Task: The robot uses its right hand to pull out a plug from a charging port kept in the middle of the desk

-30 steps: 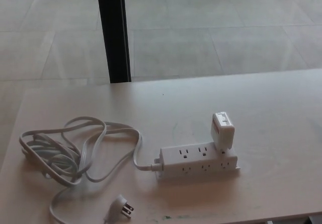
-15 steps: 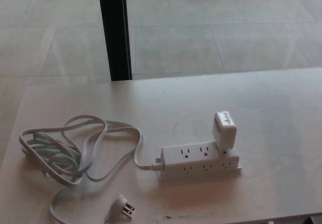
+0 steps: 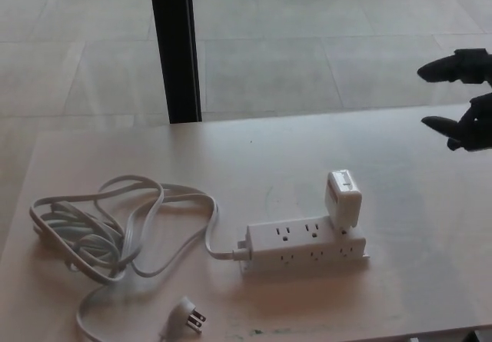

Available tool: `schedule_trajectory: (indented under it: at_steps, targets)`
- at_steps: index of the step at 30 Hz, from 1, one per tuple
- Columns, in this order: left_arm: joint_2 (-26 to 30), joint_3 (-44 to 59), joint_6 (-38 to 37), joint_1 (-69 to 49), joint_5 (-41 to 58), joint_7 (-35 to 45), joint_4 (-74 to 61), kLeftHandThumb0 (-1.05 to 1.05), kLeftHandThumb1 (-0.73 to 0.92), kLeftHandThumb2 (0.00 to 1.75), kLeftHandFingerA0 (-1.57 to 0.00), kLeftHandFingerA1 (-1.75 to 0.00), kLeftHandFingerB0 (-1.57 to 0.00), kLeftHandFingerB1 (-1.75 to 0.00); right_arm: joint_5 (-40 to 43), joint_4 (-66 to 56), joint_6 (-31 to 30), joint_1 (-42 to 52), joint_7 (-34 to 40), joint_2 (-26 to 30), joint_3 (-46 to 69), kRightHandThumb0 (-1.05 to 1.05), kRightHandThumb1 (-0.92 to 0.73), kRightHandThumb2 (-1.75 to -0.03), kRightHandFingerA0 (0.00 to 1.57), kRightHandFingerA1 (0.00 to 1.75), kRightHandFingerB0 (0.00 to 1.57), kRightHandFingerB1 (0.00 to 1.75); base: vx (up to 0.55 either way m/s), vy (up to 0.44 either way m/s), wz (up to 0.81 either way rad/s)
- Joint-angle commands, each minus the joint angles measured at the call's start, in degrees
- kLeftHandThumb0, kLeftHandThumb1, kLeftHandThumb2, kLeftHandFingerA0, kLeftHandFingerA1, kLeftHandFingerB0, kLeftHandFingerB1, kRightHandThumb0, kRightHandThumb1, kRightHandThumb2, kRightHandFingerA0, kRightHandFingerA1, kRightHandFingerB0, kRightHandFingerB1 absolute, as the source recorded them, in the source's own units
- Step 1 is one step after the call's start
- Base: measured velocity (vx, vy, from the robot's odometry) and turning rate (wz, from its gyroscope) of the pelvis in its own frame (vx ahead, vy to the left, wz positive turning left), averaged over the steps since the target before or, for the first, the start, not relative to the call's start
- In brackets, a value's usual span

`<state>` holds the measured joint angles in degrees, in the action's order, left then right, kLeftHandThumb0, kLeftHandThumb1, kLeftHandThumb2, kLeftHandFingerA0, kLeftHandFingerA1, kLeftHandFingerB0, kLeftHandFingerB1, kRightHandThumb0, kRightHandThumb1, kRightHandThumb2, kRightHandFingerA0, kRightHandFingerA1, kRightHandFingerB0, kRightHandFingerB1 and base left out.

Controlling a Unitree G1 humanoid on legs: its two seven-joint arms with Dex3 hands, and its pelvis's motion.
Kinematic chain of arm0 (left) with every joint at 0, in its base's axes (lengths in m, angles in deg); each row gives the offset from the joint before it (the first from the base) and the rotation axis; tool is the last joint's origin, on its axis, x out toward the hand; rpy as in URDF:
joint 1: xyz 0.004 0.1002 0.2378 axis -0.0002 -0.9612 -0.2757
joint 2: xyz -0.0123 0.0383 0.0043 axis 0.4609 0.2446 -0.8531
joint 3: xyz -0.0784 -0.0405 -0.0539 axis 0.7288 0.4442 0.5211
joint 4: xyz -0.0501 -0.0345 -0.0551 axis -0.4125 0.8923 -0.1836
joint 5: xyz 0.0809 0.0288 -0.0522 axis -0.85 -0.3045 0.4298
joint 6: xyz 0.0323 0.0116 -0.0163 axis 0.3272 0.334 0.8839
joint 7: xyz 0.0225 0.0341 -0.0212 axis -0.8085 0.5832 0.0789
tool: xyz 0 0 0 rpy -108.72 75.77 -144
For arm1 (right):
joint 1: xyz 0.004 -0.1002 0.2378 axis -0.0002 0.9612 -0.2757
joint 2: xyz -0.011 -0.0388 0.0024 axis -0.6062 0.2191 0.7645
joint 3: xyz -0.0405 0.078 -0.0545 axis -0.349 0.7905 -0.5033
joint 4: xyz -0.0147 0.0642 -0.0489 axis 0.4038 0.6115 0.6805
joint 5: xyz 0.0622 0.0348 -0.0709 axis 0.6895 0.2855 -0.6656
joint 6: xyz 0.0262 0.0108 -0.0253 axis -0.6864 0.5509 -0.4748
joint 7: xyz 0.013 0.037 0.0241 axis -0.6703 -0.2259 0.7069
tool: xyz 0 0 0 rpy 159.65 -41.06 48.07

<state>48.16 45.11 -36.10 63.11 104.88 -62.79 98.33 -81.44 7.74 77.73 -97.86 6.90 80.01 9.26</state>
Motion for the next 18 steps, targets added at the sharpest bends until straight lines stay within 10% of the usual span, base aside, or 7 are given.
schedule_trajectory:
  at_steps: [1,8,9,10,13,14,18]
  targets:
    - [1.6,-0.1,1.1,0.1,1.1,-0.1,-0.3,-0.94,0.67,0.62,-0.88,-0.67,-0.71,-0.60,-12.4,1.1,6.4,-2.3,-3.0,2.4,-8.2,-0.71,-0.58,-0.58,0.88,1.01,0.46,0.34,0.00,0.000,0.00]
    - [1.6,-0.5,0.5,-0.1,0.7,-0.1,-0.5,-0.94,0.70,0.63,-0.87,-0.68,-0.71,-0.60,-14.7,-1.1,6.7,-0.6,-2.7,0.8,-12.3,-0.71,-0.59,-0.59,0.87,0.98,0.44,0.34,0.00,0.000,0.00]
    - [1.4,-0.1,1.0,-0.1,1.3,-0.1,-1.0,-0.93,0.69,0.63,-0.87,-0.69,-0.70,-0.61,-15.3,-1.2,6.5,-0.4,-2.9,0.6,-13.1,-0.76,-0.49,-0.88,0.88,0.95,0.37,0.47,0.00,0.000,0.00]
    - [1.4,0.1,1.2,0.0,1.5,0.0,-1.2,-0.92,0.70,0.62,-0.89,-0.69,-0.71,-0.61,-15.5,-1.3,6.4,-0.3,-3.1,0.5,-13.4,-0.71,-0.59,-0.59,0.86,0.90,0.43,0.34,0.00,0.000,0.00]
    - [1.5,0.0,1.2,0.2,1.6,0.4,-1.1,-0.92,0.70,0.63,-0.87,-0.69,-0.69,-0.61,-16.7,-2.2,5.5,0.2,-3.7,0.1,-14.6,-0.73,-0.60,-0.59,0.84,0.94,0.42,0.33,0.00,0.000,0.00]
    - [1.5,0.1,1.2,0.2,1.7,0.5,-1.2,-0.93,0.70,0.63,-0.86,-0.69,-0.69,-0.61,-17.5,-2.2,5.5,0.5,-3.9,0.0,-15.1,-0.76,-0.49,-0.92,0.75,0.85,0.32,0.47,0.00,0.000,0.00]
    - [1.5,0.0,1.1,0.1,1.8,0.4,-1.2,-0.93,0.71,0.63,-0.86,-0.68,-0.70,-0.60,-18.3,-2.6,6.9,2.1,-3.1,-0.9,-15.5,-0.70,-0.60,-0.59,0.79,1.06,0.42,0.33,0.00,0.000,0.00]
